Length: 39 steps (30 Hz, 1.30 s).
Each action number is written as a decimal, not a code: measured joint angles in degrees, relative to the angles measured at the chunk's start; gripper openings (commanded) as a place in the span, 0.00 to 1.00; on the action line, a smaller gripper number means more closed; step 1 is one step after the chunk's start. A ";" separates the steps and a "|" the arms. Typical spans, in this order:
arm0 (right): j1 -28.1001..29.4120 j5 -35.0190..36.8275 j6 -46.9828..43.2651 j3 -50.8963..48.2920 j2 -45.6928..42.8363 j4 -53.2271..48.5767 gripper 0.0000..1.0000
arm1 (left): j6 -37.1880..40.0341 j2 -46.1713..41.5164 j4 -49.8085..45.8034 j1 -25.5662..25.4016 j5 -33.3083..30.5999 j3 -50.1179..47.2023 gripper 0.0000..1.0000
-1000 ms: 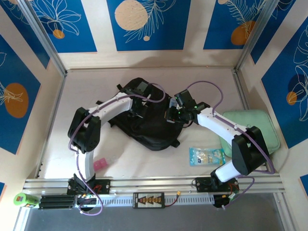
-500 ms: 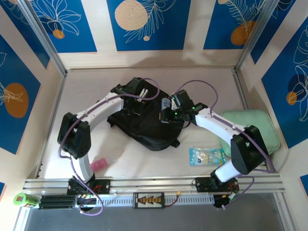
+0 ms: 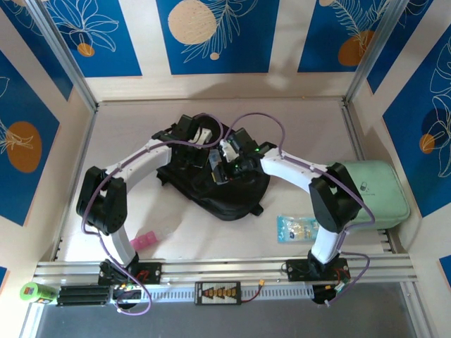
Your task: Pack books, pencil case, and school supplies into a backpack
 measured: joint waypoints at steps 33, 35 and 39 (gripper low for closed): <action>-2.56 0.37 6.14 10.27 9.44 -0.57 0.52 | -4.35 3.96 6.36 5.44 7.54 -2.95 0.00; -2.73 0.35 7.34 11.32 10.08 0.44 0.55 | -4.55 4.79 6.14 5.57 7.56 -2.93 0.00; -3.28 0.15 10.54 11.78 10.25 3.32 0.61 | -4.79 6.75 4.92 5.68 7.50 -2.19 0.00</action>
